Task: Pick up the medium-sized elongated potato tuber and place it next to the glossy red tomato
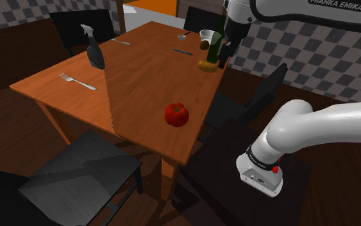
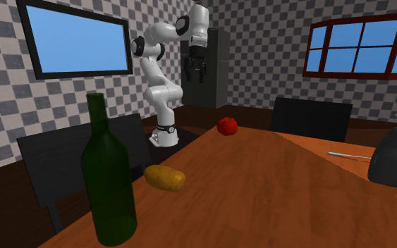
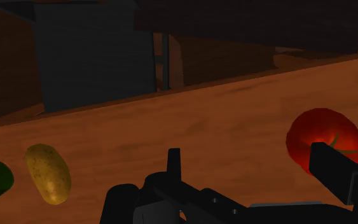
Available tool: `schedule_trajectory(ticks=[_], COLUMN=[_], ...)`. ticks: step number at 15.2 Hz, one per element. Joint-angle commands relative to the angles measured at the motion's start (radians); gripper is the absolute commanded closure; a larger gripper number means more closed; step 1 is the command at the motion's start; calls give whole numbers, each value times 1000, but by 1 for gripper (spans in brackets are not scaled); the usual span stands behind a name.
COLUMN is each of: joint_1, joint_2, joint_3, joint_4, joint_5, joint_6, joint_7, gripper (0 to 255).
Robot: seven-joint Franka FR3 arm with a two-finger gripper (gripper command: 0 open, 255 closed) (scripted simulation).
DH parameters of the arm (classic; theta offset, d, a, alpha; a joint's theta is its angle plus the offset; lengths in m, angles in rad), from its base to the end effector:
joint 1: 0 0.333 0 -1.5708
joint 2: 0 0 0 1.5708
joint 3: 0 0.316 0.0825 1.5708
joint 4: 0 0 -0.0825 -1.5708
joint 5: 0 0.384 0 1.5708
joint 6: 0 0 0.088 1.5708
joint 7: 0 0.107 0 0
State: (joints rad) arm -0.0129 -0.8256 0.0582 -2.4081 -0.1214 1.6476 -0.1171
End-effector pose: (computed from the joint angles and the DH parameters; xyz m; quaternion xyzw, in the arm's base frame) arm 0.3036 0.0068 0.5856 0.9933 0.0749 0.0283 0.0833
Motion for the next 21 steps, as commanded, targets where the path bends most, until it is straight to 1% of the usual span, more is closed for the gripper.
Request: schedule_trajectory(ticks=[1, 6, 12, 17, 21], joint_1=[0, -27, -50, -57, -58], joint_2=[0, 102, 266, 431, 577], joint_3=[0, -101, -216, -306, -372], joint_4=[0, -10, 25, 94, 172], joint_5=[0, -50, -83, -76, -40], joint_6=[0, 124, 268, 373, 442], joint_7=[0, -102, -225, -334, -432], gripper=[0, 0, 0, 0, 0])
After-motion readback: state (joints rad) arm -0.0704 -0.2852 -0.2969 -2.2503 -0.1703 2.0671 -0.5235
